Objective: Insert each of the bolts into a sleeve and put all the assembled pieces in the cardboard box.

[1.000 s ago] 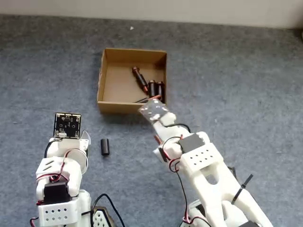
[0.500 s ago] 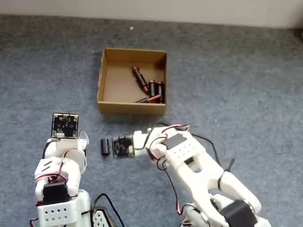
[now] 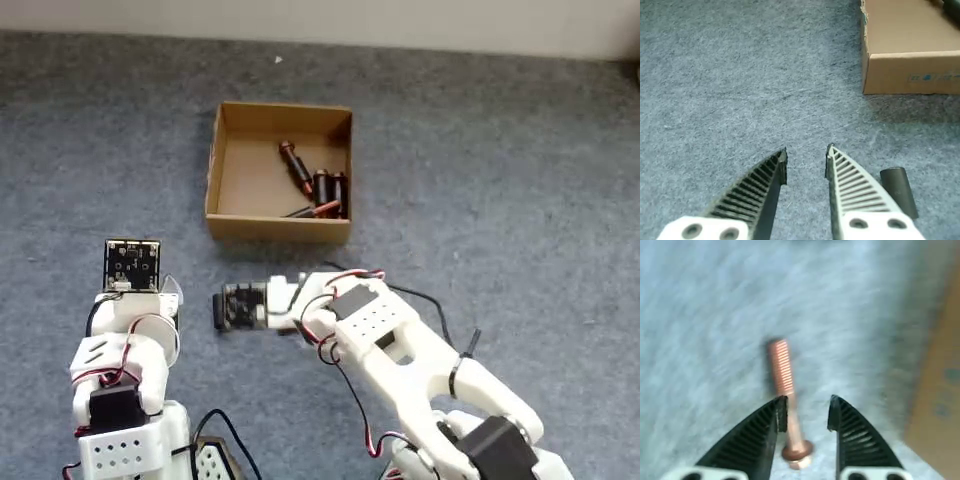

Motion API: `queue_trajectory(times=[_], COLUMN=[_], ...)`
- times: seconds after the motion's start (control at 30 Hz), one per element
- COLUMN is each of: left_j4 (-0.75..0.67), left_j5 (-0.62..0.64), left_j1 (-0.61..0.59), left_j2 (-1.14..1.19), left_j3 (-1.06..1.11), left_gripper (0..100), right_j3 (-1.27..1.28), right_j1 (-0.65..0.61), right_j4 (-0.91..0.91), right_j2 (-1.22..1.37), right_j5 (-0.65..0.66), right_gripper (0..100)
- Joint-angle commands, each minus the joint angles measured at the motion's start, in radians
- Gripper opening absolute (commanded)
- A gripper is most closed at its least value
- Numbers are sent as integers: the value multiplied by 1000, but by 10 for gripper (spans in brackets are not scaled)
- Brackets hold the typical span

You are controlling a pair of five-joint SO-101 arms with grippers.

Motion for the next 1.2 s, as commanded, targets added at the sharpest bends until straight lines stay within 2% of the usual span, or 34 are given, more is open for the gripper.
queue_trajectory(times=[0.0,0.13,0.3,0.4,0.57,0.73,0.93,1.17], left_j4=[-21,-21,-63,-63,-63,-63,-63,-63], left_j5=[0,71,143,141,141,141,141,141], left_j1=[-18,-93,-171,-174,-179,-186,-214,-214], left_j2=[-8,-8,-7,-7,-7,-7,-7,-7], left_j3=[-19,-39,-41,-41,-41,-41,-41,-42], left_gripper=[151,151,151,151,151,151,151,151], right_j3=[-70,-91,-197,-271,-437,-654,-846,-915], right_j1=[-12,-36,-90,-120,-142,-151,-225,-283], right_j4=[-18,-19,-13,-13,-2,130,262,280], right_j2=[-84,-116,-87,-7,191,377,524,628], right_j5=[-175,-470,-945,-1117,-1260,-1363,-1544,-1559], right_gripper=[132,132,132,132,132,134,135,135])
